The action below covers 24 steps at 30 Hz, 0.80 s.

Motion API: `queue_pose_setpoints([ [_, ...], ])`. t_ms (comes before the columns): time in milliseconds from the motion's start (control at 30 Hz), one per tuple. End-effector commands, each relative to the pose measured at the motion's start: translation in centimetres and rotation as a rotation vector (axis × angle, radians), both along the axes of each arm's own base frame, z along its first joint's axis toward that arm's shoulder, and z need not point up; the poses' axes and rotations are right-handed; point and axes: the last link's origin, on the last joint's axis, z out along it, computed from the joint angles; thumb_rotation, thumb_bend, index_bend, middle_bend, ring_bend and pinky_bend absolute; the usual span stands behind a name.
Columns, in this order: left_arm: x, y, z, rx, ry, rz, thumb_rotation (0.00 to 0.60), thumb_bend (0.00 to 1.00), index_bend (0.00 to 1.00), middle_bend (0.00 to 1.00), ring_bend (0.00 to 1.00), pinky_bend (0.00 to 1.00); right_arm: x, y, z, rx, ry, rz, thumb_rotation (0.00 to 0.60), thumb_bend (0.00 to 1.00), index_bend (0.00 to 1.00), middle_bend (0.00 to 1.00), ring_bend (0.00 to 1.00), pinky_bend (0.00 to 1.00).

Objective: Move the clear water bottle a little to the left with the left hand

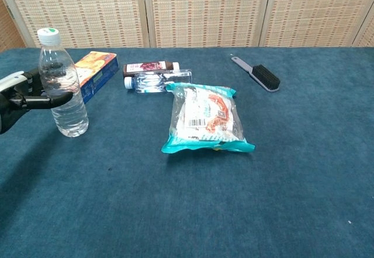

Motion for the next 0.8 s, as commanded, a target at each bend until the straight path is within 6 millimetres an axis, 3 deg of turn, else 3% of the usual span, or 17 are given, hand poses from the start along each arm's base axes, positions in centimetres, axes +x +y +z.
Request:
queue_pose_setpoints([
  [33, 0.1, -0.1, -0.1, 0.008, -0.006, -0.004, 0.600, 0.34, 0.00, 0.00, 0.00, 0.11, 0.0, 0.0, -0.1, 0.002, 0.002, -0.002, 0.600, 0.12, 0.00, 0.11, 0.00, 0.15],
  [367, 0.0, -0.3, -1.4, -0.003, 0.009, 0.011, 0.600, 0.36, 0.00, 0.00, 0.00, 0.10, -0.1, -0.1, -0.2, 0.010, 0.003, -0.012, 0.600, 0.12, 0.00, 0.10, 0.00, 0.15],
  [467, 0.2, -0.3, -1.8, 0.004, 0.009, 0.009, 0.600, 0.37, 0.01, 0.05, 0.02, 0.09, -0.1, -0.1, -0.1, 0.011, 0.002, -0.013, 0.600, 0.12, 0.00, 0.10, 0.00, 0.15],
  [800, 0.9, -0.6, -1.6, 0.075, -0.007, -0.019, 0.600, 0.39, 0.24, 0.27, 0.21, 0.09, -0.1, 0.0, -0.1, 0.014, 0.001, -0.013, 0.600, 0.12, 0.00, 0.11, 0.00, 0.16],
])
